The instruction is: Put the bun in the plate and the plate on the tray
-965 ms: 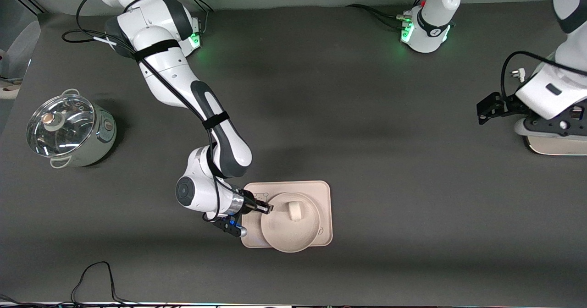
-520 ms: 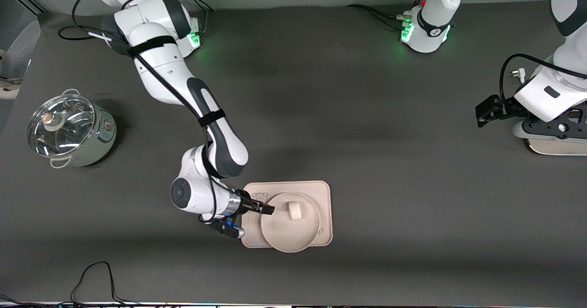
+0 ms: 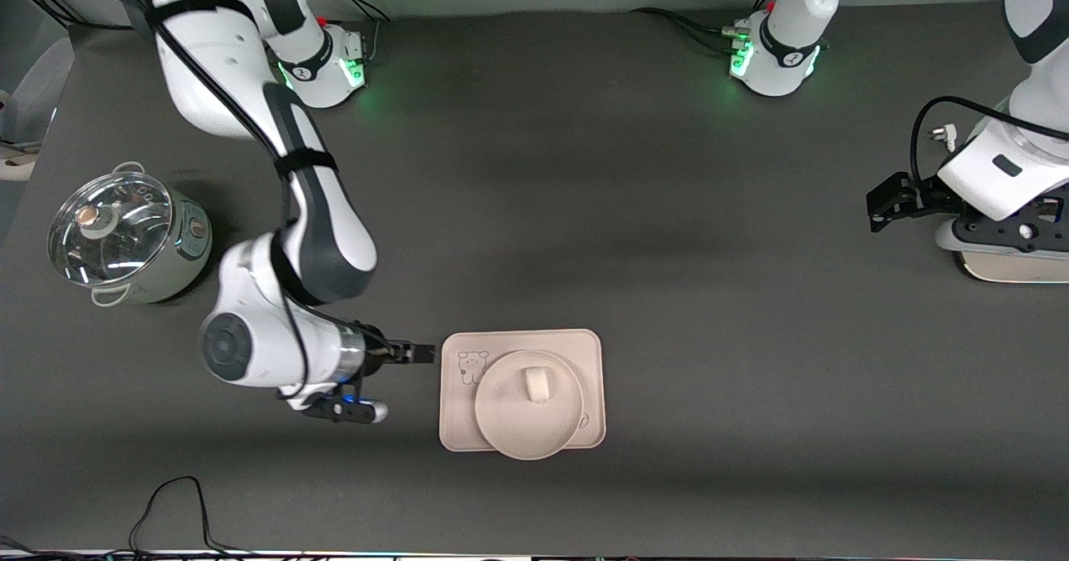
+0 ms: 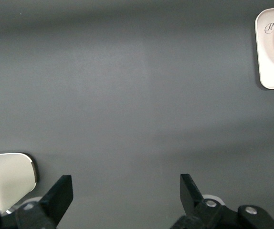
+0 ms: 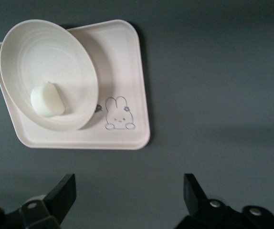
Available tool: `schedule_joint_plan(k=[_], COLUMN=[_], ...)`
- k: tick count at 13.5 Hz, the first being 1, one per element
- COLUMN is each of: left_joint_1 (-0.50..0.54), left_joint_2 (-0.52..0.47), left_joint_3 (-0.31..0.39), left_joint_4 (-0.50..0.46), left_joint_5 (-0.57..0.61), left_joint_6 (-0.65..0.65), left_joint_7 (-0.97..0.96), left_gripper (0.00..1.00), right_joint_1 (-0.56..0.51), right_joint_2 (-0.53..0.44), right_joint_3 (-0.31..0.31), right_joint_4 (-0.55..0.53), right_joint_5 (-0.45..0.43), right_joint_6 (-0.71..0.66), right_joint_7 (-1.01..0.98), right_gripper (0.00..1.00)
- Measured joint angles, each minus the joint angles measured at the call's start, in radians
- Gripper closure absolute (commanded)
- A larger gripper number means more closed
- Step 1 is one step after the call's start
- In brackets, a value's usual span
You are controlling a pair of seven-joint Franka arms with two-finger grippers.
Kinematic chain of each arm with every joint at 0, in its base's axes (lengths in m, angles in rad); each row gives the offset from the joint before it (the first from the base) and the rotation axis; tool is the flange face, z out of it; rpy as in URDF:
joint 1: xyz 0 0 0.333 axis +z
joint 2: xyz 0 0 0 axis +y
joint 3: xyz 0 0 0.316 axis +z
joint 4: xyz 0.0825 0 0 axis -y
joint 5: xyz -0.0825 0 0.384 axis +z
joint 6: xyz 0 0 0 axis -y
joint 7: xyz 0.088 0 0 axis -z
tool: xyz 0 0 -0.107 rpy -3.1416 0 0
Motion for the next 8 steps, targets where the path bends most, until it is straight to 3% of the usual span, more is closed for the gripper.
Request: schedule_joint_plan(k=[3, 6, 8], left_joint_1=[0.001, 0.001, 0.001], left_joint_2=[-0.001, -0.001, -0.001], left_joint_3=[0.002, 0.004, 0.004], left_joint_4=[0.001, 0.001, 0.001], left_joint_5=[-0.005, -0.008, -0.009], left_joint_6=[0.000, 0.001, 0.001], left_joint_7=[-0.001, -0.001, -0.001], left_gripper=[0.00, 0.00, 0.00], right_joint_1=[0.011, 0.024, 0.025], right_joint_2=[-0.210, -0.421, -0.512], right_joint_3=[-0.009, -0.010, -0.010], right_joint_4=[-0.181, -0.366, -0.427], right_joint_5=[-0.149, -0.211, -0.282], right_joint_6=[-0.015, -0.018, -0.045], right_joint_7=[-0.034, -0.039, -0.043], right_gripper=[0.00, 0.00, 0.00])
